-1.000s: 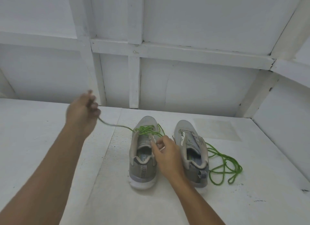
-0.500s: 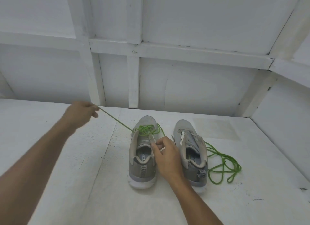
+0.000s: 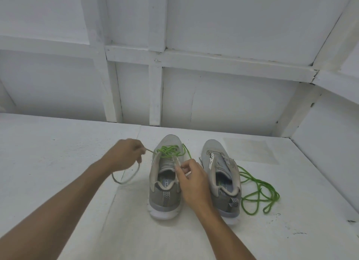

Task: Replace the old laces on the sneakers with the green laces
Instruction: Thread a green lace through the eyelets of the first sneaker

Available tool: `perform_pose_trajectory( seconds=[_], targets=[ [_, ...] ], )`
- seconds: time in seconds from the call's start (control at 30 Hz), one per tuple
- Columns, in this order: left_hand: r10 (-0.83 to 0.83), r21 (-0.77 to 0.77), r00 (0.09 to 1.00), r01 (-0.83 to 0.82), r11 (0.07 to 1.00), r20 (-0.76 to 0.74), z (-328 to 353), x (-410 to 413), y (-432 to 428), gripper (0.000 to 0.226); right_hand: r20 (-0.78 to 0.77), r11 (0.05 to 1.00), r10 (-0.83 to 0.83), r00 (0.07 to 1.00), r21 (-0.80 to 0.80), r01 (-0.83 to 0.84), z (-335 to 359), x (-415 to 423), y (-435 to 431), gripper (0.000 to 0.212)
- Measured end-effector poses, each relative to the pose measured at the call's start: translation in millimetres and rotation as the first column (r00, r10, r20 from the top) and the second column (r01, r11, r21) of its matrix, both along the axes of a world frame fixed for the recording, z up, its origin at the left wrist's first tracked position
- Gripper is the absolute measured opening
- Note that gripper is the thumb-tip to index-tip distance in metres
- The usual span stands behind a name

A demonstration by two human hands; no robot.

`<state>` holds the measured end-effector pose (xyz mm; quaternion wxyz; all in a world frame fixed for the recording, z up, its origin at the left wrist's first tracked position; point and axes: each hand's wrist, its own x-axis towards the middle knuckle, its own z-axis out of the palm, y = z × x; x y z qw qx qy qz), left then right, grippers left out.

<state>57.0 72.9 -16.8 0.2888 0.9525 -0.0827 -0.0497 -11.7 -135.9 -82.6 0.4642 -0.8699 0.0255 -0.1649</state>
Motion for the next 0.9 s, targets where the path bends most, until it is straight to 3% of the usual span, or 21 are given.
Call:
perform_pose_trajectory(
  seconds=[0.17,0.4,0.57,0.7,0.9],
  targets=[
    [0.139,0.003,0.986,-0.139,0.99,0.09,22,13,36,0.02,0.007,1.0,0.004,1.0,0.01,-0.004,1,-1,0,0.017],
    [0.123,-0.013,0.991,-0.123,0.992,0.053,19,15,35,0.016,0.003,1.0,-0.004,1.0,0.007,0.004,3,-1,1,0.018],
    [0.054,-0.006,0.998,-0.054,0.999,0.036,23,4,21,0.033,-0.054,1.0,-0.002,0.999,0.011,0.003,12,1,-2,0.018],
    [-0.031,0.028,0.999,0.03,0.999,0.025,8,-13,-15,0.039,-0.097,0.998,0.005,0.995,-0.059,-0.01,25,11,0,0.027],
    [0.03,-0.026,0.999,-0.029,0.999,0.018,-11,-20,-32,0.035,-0.133,0.989,-0.042,0.99,-0.147,0.023,31,16,-3,0.034]
  ],
)
